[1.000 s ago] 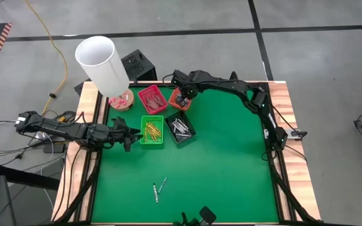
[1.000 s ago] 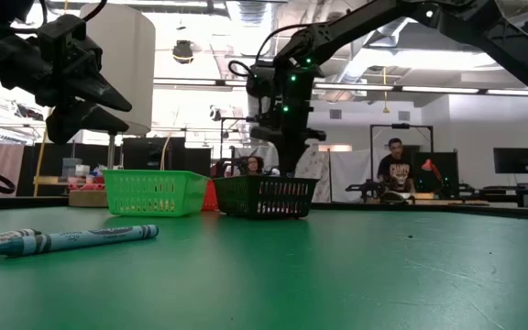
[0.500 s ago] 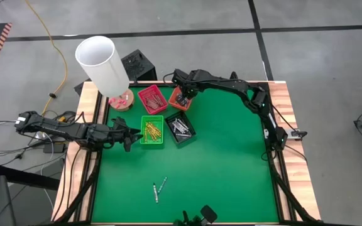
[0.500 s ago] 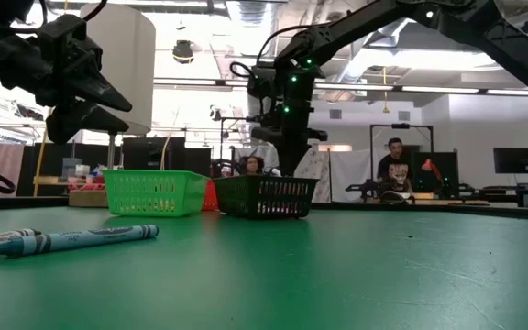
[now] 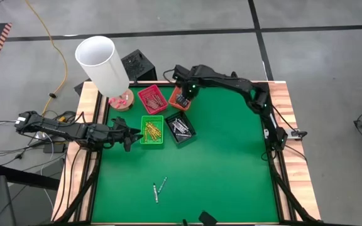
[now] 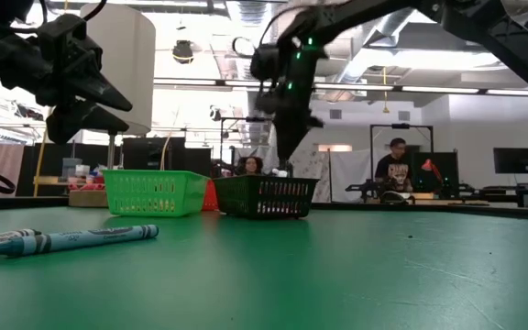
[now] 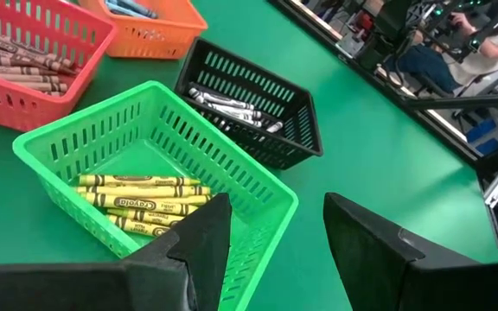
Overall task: Sort crayons
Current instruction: Put the blue crayon into the orange bin
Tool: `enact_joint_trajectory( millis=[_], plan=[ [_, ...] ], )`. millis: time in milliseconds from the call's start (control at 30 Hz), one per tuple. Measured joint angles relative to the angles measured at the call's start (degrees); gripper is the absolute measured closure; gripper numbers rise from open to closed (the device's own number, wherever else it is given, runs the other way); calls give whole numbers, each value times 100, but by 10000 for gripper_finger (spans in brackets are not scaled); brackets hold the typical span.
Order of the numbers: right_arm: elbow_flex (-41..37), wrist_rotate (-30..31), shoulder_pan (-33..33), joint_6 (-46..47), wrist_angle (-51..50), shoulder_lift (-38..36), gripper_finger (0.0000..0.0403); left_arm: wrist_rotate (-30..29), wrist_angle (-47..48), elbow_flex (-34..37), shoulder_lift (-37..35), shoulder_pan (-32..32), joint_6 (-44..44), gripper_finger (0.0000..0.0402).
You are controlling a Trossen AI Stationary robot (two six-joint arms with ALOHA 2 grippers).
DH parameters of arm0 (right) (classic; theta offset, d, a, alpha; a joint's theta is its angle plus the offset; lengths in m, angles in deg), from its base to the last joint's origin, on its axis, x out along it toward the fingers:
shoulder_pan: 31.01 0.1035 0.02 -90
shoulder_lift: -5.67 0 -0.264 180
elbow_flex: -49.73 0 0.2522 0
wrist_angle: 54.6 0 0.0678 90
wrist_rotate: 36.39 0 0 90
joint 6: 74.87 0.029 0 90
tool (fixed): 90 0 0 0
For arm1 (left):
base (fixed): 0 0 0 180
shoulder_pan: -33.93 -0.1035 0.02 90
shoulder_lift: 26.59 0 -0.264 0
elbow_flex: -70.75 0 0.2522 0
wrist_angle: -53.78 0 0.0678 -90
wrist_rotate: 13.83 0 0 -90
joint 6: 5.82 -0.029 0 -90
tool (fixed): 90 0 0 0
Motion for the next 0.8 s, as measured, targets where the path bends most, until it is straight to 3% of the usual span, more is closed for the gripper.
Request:
enact_joint_trajectory(
  millis=[333, 567, 800],
  plan=[
    [1683, -477, 374, -596, -2226, -507, 327, -4, -196, 0, 2, 0, -90, 226],
    [1292, -404, 769, -773, -2347, -1941, 327, -3, -292, 2, 2, 0, -302, 226],
    [54, -102, 1573, -749, -1910, -3580, 327, -8, -340, 2, 4, 1, -145, 226]
  ],
)
